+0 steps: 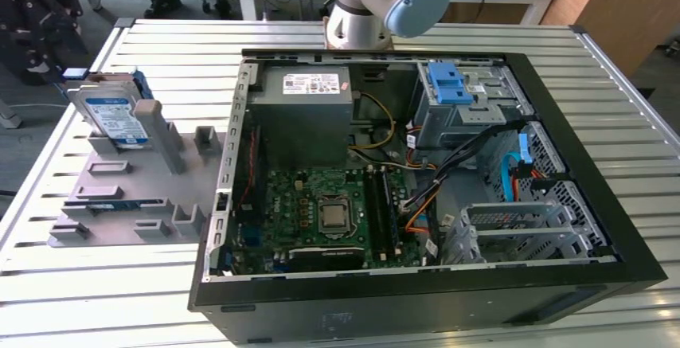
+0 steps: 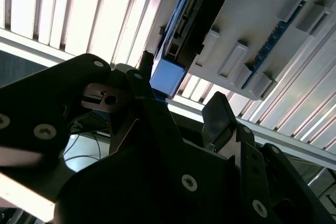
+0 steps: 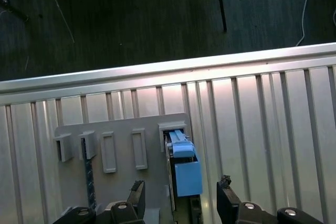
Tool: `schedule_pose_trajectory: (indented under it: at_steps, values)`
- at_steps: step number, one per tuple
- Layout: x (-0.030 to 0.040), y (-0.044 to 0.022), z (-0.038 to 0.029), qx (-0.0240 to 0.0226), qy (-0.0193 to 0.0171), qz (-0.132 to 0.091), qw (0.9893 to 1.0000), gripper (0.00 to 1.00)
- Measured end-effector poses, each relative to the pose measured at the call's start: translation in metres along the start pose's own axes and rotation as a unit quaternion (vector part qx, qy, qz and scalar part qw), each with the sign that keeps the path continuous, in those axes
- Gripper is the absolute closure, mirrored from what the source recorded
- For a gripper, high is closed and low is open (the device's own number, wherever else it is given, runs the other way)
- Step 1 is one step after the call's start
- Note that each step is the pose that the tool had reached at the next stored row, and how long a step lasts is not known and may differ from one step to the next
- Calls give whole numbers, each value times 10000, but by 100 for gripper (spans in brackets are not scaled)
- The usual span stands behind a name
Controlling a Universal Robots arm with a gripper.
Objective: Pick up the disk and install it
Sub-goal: 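Pick up the disk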
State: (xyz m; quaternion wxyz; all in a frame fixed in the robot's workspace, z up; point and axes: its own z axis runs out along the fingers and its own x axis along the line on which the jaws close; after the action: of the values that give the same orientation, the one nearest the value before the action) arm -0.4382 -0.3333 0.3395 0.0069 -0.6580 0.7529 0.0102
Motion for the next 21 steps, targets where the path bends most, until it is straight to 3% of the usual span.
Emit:
schedule_pose_trajectory:
  at_steps: [8, 21]
  values:
    - [4, 22, 82, -3, 1, -127, 9999, 35]
    - [1, 32, 238, -4, 3, -127, 9999, 35]
